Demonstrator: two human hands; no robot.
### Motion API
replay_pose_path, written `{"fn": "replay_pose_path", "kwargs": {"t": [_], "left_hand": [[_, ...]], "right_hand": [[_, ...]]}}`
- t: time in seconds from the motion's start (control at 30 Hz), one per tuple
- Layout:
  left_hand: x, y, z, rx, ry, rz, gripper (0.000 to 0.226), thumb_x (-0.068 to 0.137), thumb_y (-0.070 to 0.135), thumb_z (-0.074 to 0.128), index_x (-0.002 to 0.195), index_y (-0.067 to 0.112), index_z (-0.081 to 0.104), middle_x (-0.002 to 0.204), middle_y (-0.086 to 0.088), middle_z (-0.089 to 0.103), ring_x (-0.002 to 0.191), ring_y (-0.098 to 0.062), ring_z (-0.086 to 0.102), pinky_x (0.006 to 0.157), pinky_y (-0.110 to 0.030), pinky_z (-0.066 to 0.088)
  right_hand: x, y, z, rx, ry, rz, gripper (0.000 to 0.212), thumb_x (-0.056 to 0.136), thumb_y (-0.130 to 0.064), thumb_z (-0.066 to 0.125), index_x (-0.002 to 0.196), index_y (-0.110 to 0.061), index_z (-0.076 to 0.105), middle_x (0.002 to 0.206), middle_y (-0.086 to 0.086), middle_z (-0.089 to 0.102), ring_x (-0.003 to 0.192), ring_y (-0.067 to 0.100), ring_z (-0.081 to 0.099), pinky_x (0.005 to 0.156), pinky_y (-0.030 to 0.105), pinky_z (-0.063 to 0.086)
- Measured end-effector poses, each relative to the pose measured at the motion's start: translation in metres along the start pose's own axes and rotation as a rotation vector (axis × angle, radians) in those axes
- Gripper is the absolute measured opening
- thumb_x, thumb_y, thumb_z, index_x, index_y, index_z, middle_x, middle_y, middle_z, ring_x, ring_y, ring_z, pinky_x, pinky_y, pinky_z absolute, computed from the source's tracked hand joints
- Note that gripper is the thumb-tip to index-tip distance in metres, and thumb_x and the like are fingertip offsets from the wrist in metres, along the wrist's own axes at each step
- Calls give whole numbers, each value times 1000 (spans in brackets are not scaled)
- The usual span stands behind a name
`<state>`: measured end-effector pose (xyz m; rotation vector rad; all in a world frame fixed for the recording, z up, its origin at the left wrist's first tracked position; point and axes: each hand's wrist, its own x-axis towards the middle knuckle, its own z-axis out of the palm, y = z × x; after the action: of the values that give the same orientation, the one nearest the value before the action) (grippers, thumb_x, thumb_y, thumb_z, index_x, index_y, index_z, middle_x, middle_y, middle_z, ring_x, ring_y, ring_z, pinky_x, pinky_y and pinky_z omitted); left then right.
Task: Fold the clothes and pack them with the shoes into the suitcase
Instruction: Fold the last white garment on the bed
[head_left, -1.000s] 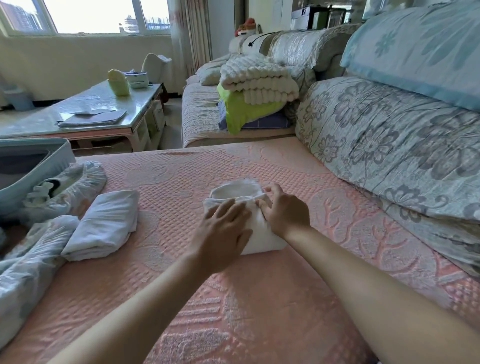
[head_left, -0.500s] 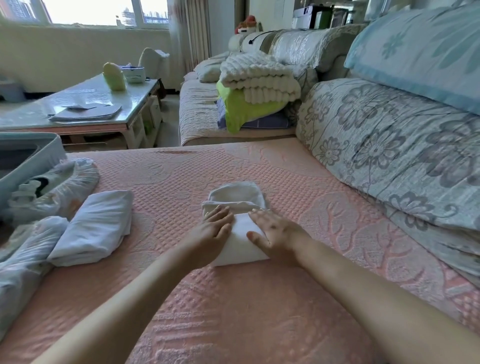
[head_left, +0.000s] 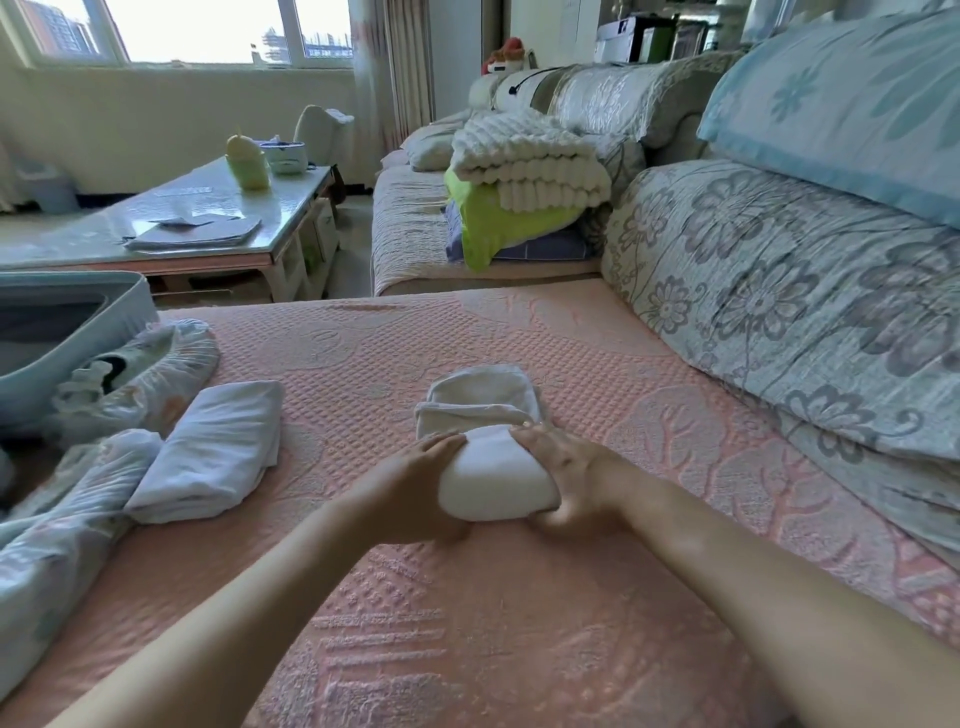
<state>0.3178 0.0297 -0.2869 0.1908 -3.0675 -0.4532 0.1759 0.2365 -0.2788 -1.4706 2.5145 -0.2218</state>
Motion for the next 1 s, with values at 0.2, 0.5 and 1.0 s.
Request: {"fn": "replay_pose_path", "kwargs": {"t": [0.2, 0.5, 1.0], "left_hand": [[-5, 7, -14, -38, 114, 85, 68, 63, 49, 78, 126, 28, 64, 119, 7, 67, 101, -12, 65, 80, -12, 45], [-29, 9, -35, -519, 241, -246, 47, 64, 63, 63, 93, 27, 60, 85, 0, 67, 78, -18, 65, 66, -44, 59], [41, 39, 7, 193, 154, -109, 63, 102, 53, 19, 156, 23, 23, 162, 5, 23, 150, -15, 15, 123, -40, 6]], "right_hand": [[-7, -13, -13, 44, 82, 20, 77, 71, -40, 74, 143, -33, 48, 134, 1, 62, 120, 22, 59, 101, 28, 47], [-33, -9, -46, 705, 111, 222, 51, 70, -36, 75, 119, -27, 62, 107, 5, 64, 91, 22, 67, 53, 34, 58], [36, -12, -7, 43, 295, 83, 49, 105, -32, 39, 153, -22, 39, 161, 3, 32, 149, 22, 24, 120, 37, 18]]}}
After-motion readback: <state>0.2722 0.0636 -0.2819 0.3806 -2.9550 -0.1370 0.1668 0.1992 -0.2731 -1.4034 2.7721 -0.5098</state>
